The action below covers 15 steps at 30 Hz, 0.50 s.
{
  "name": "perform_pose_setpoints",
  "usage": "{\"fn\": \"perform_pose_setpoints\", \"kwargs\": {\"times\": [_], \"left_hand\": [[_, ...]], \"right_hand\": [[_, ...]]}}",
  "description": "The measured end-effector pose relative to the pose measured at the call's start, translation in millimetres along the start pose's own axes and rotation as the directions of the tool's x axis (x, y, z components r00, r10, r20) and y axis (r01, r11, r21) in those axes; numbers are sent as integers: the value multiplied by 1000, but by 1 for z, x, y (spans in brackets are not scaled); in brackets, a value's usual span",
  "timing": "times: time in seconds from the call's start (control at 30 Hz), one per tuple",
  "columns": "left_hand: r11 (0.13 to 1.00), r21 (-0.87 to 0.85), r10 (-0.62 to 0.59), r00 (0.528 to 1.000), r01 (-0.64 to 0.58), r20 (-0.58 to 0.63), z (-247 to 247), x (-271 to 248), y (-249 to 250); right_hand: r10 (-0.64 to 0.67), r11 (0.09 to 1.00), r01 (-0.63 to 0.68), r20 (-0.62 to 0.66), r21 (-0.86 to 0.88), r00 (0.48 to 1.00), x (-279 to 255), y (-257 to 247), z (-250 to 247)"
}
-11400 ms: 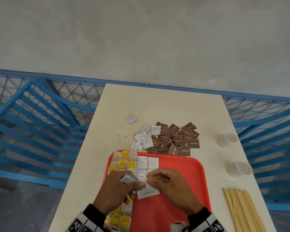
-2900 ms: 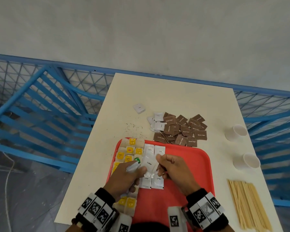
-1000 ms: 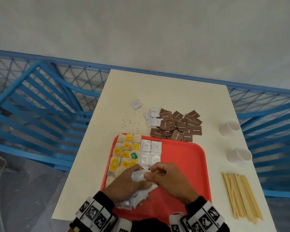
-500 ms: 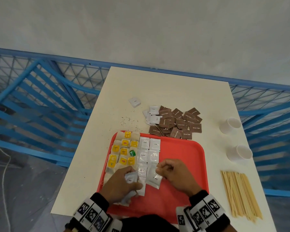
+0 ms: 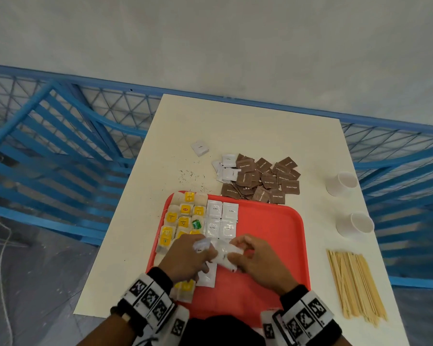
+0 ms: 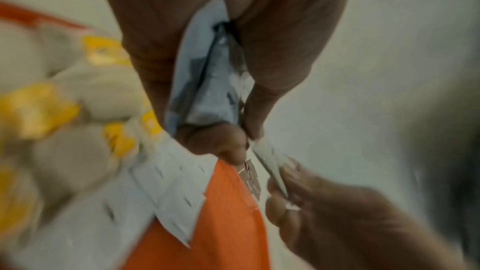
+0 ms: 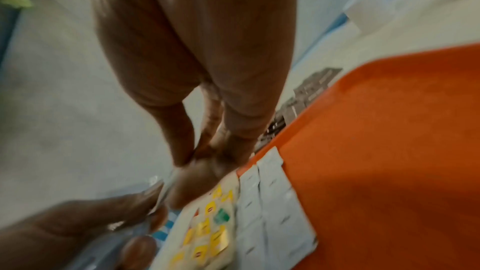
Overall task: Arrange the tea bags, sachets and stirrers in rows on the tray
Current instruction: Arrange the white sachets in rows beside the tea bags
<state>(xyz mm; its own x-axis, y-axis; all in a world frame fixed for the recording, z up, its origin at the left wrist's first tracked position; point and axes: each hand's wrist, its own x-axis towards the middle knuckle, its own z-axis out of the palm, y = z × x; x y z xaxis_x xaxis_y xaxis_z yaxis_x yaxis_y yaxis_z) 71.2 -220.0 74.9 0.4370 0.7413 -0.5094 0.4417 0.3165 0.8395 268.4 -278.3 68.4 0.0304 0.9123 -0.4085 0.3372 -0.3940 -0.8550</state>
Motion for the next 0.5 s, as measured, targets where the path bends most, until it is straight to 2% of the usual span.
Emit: {"fn": "perform_pose_setpoints", "kwargs": {"times": [0.03, 0.07, 0.13, 0.17, 0.2, 0.27, 0.37, 0.5], "left_hand": [[988, 148, 31, 997, -41, 69, 0, 2, 4], [956, 277, 54, 988, -93, 146, 0, 5, 7], [879, 433, 89, 960, -202, 267, 3, 12, 11], [848, 476, 107, 954, -235, 281, 4, 14, 12], [835, 487, 135, 954, -255, 268, 4, 16, 12], [877, 418, 181, 968, -238, 172, 4, 19, 9], [947, 297, 130, 992, -123, -3, -2, 15, -3], [970, 239, 48, 998, -38, -37, -10, 3, -33]], "right_hand": [[-63, 984, 65, 18, -168, 998, 1, 0, -3], [-114, 956, 126, 60, -265, 992, 3, -2, -3], [-168, 915, 209, 146, -345, 975, 6, -9, -3], [-183, 904, 230, 160, -359, 970, 8, -10, -3], [-183, 905, 228, 155, -359, 971, 10, -8, -4], [-128, 937, 162, 127, -310, 984, 15, -1, -8], [2, 964, 27, 109, -265, 994, 19, 20, -5], [87, 961, -54, 109, -272, 990, 18, 45, 11]]}}
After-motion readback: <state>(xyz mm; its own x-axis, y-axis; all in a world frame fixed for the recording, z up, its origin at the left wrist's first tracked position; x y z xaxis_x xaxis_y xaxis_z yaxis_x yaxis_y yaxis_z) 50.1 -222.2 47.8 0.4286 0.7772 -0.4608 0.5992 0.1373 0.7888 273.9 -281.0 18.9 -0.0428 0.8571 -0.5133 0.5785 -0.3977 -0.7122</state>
